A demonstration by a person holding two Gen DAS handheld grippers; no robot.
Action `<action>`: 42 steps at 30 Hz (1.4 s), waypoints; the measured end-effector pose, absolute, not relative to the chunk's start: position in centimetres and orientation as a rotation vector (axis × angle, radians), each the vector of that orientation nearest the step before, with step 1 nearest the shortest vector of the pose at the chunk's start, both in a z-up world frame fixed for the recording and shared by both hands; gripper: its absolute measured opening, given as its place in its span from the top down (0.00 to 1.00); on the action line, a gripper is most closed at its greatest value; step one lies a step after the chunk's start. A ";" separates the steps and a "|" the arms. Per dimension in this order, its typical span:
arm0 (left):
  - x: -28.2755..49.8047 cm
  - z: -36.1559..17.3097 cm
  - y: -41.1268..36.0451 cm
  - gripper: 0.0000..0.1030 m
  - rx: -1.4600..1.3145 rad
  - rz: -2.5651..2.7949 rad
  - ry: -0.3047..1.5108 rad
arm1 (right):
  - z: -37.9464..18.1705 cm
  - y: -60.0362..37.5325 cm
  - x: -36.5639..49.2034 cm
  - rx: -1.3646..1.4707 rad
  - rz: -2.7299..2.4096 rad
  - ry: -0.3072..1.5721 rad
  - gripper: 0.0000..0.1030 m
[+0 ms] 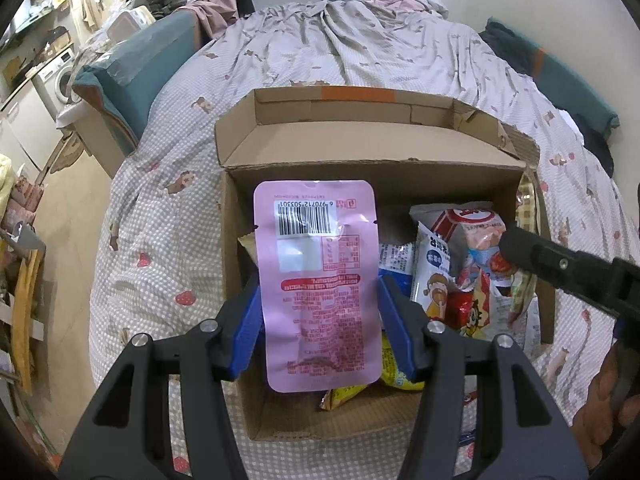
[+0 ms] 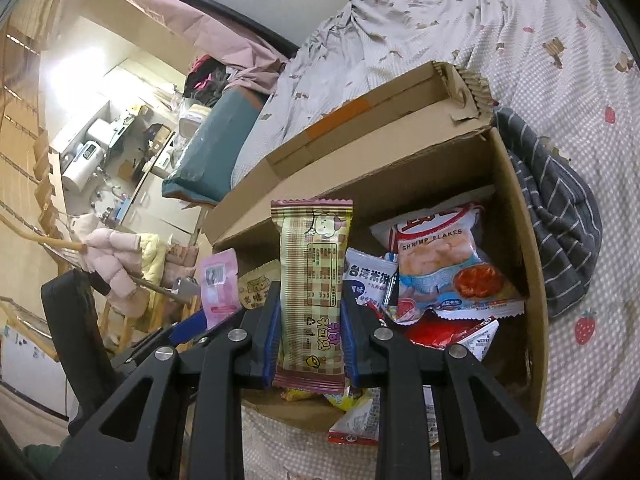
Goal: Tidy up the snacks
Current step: 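Carry the pink packet over the box with the left tool while the right tool carries the yellow bar, then open the left tool to drop the pink packet while the right tool drops the yellow bar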
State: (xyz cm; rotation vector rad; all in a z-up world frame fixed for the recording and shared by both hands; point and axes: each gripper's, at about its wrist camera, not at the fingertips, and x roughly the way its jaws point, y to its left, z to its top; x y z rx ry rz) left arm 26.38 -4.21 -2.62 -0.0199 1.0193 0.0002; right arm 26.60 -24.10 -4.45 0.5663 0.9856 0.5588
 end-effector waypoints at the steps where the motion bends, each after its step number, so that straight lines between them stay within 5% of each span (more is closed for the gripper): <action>1: 26.4 -2.7 -4.3 0.49 -0.016 -0.001 1.019 | -4.4 -24.1 26.6 0.565 0.559 0.982 0.73; 11: 25.9 -2.6 -4.0 0.48 -0.069 -0.022 0.998 | -4.7 -25.0 26.7 0.628 0.570 0.968 0.70; 13: 25.9 -2.6 -3.9 0.40 -0.071 -0.004 1.002 | -4.7 -25.2 26.6 0.634 0.573 0.965 0.70; 15: 25.7 -2.4 -3.7 0.21 -0.078 0.002 0.999 | -4.6 -25.3 26.4 0.632 0.578 0.959 0.56; 16: 25.5 -2.3 -3.6 0.19 -0.084 0.005 0.992 | -4.5 -25.4 26.4 0.629 0.579 0.954 0.37; 17: 25.5 -2.2 -3.5 0.18 -0.088 0.003 0.989 | -4.3 -25.4 26.2 0.628 0.581 0.944 0.29; 42: 20.2 0.5 -0.3 0.18 -0.104 -0.006 0.970 | -2.6 -26.9 22.5 0.578 0.490 0.927 0.29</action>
